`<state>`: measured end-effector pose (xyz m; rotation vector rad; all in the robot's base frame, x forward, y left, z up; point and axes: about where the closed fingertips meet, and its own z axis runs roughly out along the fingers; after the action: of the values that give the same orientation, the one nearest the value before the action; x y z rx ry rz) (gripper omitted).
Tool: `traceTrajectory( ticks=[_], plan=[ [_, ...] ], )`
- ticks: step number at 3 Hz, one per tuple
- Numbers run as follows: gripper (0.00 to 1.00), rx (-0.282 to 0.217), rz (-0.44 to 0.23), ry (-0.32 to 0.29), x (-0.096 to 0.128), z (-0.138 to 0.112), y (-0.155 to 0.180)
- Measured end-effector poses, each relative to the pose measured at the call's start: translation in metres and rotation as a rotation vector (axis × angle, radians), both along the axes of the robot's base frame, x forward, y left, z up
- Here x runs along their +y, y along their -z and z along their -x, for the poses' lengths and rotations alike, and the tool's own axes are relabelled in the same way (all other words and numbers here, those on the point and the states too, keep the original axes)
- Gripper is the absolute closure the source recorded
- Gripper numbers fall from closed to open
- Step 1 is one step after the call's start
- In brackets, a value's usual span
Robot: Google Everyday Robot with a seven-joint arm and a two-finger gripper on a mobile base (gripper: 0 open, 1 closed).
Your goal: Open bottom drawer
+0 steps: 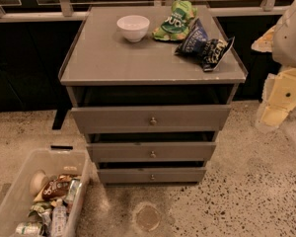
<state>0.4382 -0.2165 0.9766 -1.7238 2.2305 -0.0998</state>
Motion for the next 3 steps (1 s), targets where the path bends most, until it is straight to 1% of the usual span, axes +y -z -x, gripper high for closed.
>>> traceTrajectory(
  ticks=[1,2,3],
  plan=[
    [0.0,-0.002,-0.001,-0.003,0.0,0.0,0.0],
    [0.0,0.016,-0.018,-0.055,-0.003,0.012,0.02],
    [0.0,0.043,-0.041,-0.129,-0.01,0.036,0.064]
  ],
)
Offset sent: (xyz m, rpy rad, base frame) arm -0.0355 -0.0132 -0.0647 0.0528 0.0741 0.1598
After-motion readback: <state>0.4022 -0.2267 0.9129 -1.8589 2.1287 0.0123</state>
